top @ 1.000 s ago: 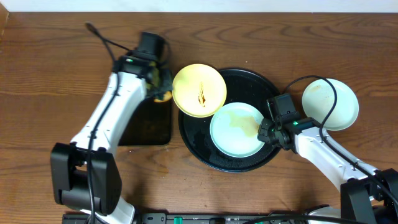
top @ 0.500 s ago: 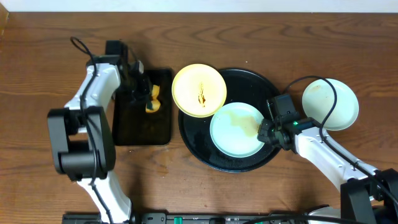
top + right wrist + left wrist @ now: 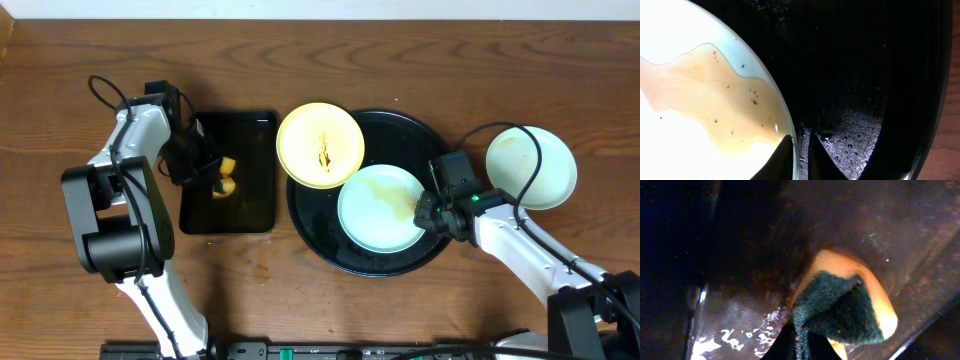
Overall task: Clean dirty plates on tray and stack at the side
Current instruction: 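Move the sponge left over the rectangular black tray, then lift the green plate with the right gripper onto the other green plate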
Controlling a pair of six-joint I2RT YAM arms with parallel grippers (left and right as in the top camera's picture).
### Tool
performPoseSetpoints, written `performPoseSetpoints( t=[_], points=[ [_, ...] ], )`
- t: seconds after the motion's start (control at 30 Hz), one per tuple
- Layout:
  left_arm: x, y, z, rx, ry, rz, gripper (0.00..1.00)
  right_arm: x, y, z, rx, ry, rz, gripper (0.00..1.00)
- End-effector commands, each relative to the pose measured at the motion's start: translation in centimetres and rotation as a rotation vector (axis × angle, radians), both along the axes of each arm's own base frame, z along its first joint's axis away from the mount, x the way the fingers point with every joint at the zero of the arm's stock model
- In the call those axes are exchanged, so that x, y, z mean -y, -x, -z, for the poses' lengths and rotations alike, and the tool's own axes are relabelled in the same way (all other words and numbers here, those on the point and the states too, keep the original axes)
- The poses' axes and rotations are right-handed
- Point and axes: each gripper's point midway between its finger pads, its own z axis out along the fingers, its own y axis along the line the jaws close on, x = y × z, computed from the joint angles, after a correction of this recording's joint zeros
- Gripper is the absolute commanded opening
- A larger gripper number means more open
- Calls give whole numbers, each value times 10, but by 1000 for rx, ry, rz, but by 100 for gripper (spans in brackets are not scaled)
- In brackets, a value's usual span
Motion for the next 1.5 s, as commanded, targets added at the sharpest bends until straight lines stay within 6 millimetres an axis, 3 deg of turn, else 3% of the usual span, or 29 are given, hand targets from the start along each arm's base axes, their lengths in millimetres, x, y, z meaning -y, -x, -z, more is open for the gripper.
performPoseSetpoints(
  t=[0.0,0.17,0.23,0.43,0.57,0.87,1.17,1.27,1.33,1.47],
  points=[
    [41,-2,-11,77,163,170,8,2,4,5,-15,13,-8,11],
    [62,0,-6,97,109,331,8,2,4,5,-15,13,-8,11],
    [48,1,3,64,-37,339,8,2,4,5,-16,13,-8,11],
    [-6,1,8,-23,-376,121,8,2,6,6,-22,16,-8,11],
    [-12,-5,3,-14,-393,42,8,2,6,6,-24,16,-8,11],
    [4,-16,-24,86,-324,163,8,3,8,6,-30,18,-8,11],
    [22,-6,-14,65,-252,172,8,5,18,10,-68,26,-9,13],
    [29,-1,-9,55,-252,191,8,6,20,12,-72,28,-9,9],
    [33,2,-4,52,-251,204,8,6,18,12,-63,26,-9,2],
    [42,10,2,39,-250,231,8,4,5,9,-4,26,-30,1]
  ],
)
